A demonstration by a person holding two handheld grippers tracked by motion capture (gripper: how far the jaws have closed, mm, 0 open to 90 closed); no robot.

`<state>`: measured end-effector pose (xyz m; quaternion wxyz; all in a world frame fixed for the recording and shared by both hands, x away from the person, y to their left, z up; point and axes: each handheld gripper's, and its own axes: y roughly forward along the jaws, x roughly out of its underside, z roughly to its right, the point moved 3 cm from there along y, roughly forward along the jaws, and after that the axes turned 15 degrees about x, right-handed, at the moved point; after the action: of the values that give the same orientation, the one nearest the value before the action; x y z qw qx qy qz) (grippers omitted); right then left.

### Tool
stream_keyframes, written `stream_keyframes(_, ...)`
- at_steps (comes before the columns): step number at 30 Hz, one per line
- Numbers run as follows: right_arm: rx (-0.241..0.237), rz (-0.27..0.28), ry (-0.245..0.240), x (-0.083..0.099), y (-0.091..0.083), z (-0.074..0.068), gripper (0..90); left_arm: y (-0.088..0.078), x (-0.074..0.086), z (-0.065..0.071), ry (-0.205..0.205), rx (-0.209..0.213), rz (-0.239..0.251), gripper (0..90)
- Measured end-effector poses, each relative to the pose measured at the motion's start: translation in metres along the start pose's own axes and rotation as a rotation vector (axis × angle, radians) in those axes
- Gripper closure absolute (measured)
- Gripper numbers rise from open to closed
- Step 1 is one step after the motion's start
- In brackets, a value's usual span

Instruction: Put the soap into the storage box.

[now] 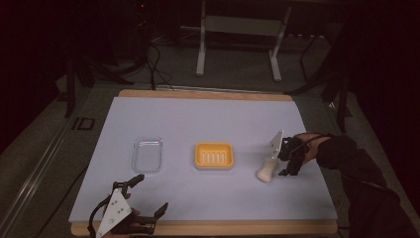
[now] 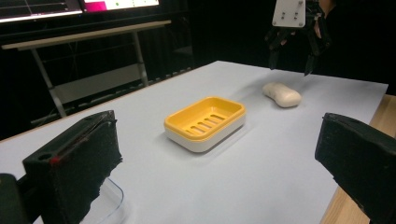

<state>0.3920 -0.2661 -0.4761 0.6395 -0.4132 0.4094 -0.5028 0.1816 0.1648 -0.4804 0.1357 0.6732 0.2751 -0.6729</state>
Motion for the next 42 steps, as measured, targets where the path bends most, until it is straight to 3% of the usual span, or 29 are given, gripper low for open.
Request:
stream_keyframes(9, -0.015, 0.023, -0.061, -0.01, 0.006, -0.001, 23.6, -0.002, 0.002, 0.001, 0.001, -0.016, -0.013, 0.1)
stream_keyframes(15, -0.003, -0.011, -0.111, -0.015, 0.014, -0.002, 23.6, -0.003, 0.003, 0.0, -0.007, -0.026, -0.011, 0.1)
stream_keyframes(20, 0.009, -0.073, -0.175, -0.018, 0.024, -0.003, 23.6, -0.004, 0.004, -0.001, -0.01, -0.034, -0.016, 0.1)
stream_keyframes(29, 0.003, -0.084, -0.254, -0.028, 0.034, -0.009, 23.6, -0.003, 0.005, -0.001, -0.012, -0.035, -0.024, 0.1)
stream_keyframes(36, -0.029, -0.068, -0.269, -0.033, 0.039, -0.01, 29.7, -0.003, 0.006, -0.001, -0.012, -0.03, -0.028, 0.1)
stream_keyframes(42, -0.083, -0.032, -0.226, -0.028, 0.047, -0.009, 42.2, -0.003, 0.006, 0.0, -0.007, -0.025, -0.03, 0.1)
